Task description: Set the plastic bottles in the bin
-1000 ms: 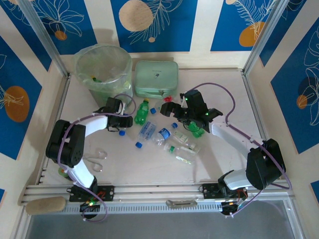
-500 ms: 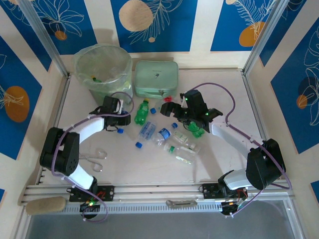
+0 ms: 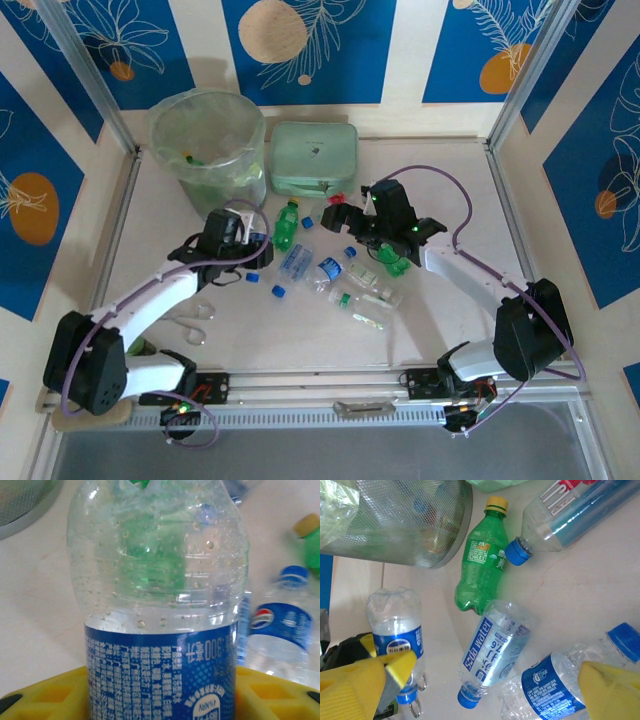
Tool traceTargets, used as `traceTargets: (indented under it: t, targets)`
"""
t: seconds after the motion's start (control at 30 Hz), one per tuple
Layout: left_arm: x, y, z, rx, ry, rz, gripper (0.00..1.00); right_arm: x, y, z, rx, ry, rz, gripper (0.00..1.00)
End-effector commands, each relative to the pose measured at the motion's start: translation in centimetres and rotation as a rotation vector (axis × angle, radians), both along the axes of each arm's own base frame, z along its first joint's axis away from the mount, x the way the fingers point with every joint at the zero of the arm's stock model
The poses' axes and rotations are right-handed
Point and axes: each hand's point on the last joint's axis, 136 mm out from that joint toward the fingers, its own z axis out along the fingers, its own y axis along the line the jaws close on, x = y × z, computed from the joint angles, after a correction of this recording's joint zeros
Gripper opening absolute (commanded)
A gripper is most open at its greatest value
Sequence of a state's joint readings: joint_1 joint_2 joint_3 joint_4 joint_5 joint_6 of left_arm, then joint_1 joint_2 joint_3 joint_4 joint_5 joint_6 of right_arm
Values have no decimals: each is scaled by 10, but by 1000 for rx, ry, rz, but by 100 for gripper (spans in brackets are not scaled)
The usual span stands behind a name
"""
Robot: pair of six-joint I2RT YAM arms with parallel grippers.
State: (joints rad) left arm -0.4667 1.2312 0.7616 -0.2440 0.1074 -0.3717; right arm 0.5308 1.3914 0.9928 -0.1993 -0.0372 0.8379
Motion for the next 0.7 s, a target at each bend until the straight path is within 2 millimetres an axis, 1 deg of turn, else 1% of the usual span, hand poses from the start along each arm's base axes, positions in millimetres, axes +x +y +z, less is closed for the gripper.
traceTargets:
  t: [0.0, 0.03, 0.17, 0.3, 0.4, 0.53, 0.6, 0.67]
  targets:
    - [-4, -24, 31, -100, -36, -44, 56, -1, 5, 7, 24, -8, 11, 99]
    - [-3, -28, 41, -116, -53, -54, 56, -2, 4, 7, 22, -9, 10, 99]
    - [6, -43, 90, -184, -148, -96, 56, -4, 0, 7, 15, -11, -1, 99]
    - [19, -51, 140, -218, -267, -119, 57, -4, -3, 8, 12, -16, -11, 99]
    - [30, -53, 172, -218, -350, -136, 59, -5, -4, 9, 13, -18, -12, 99]
    - [49, -47, 205, -185, -434, -130, 59, -5, -7, 10, 9, -25, -19, 99]
    - [60, -38, 223, -163, -480, -118, 59, -5, -11, 10, 4, -26, -26, 99]
    - [72, -24, 240, -139, -525, -85, 59, -5, -13, 10, 5, -27, -32, 99]
